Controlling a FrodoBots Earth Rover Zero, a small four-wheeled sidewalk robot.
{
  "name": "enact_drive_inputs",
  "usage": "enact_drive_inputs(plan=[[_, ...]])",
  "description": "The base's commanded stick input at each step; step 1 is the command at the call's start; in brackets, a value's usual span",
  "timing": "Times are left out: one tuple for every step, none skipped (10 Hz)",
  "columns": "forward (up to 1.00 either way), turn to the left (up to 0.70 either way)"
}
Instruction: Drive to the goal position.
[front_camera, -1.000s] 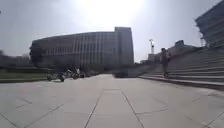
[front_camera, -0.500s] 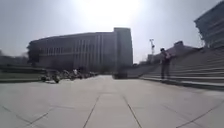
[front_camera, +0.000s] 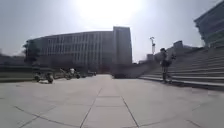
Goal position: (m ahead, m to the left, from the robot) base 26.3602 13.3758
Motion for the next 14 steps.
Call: enact_drive_inputs(plan=[[1.0,0.4],[1.0,0.3],[1.0,0.0],[1.0,0.0],[1.0,0.0],[1.0,0.0],[1.0,0.0],[1.0,0.0],[1.0,0.0],[1.0,0.0],[1.0,0.0],[1.0,0.0],[1.0,0.0],[1.0,0.0]])
